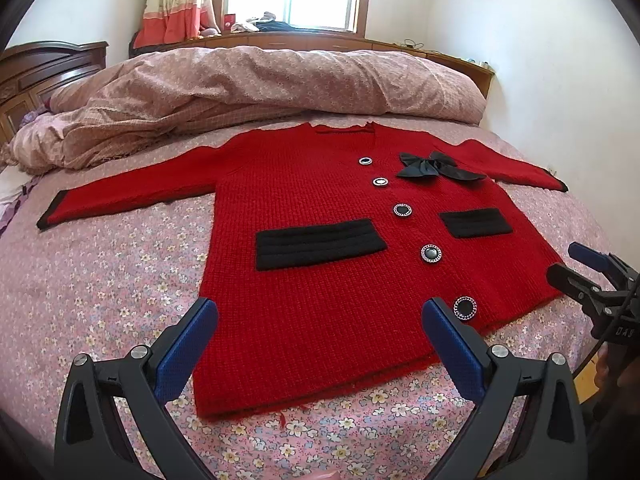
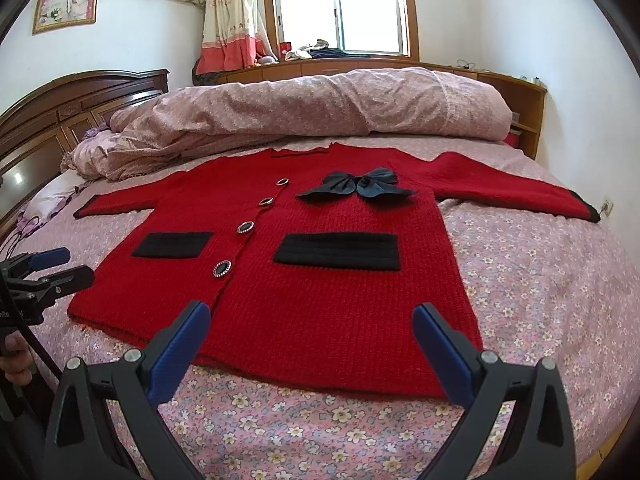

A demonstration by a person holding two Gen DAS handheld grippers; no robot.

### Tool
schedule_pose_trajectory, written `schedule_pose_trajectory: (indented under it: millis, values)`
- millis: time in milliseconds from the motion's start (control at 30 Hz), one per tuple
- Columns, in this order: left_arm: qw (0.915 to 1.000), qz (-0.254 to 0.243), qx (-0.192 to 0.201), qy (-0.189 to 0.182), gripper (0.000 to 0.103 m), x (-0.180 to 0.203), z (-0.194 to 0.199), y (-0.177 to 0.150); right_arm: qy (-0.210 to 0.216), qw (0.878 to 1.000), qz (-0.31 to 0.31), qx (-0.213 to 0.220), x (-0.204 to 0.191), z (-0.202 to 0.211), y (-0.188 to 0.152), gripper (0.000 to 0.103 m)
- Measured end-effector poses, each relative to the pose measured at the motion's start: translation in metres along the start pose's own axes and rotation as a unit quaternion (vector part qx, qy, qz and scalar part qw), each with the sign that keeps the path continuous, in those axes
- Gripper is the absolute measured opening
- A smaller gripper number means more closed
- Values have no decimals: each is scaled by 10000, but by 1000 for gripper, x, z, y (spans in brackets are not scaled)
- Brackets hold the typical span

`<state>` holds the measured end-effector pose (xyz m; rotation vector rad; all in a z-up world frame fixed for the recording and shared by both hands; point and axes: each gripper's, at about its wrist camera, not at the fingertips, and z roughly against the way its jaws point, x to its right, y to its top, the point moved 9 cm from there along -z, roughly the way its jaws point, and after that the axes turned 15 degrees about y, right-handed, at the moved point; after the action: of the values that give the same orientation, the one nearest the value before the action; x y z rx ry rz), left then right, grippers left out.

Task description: Fold small clothes

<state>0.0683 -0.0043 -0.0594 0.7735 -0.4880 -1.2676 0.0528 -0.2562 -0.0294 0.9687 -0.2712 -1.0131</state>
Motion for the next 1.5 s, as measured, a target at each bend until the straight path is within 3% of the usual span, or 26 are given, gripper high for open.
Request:
schedule_pose_trajectory:
  millis: [833, 1500]
  values:
    - [10000, 31, -11, 25, 99, -3, 0, -1, 138, 9992, 369, -120, -22, -4, -3, 102]
    - [10000, 39, -8, 36, 99, -4, -1, -1, 54, 9999, 118, -54, -7, -6, 0, 103]
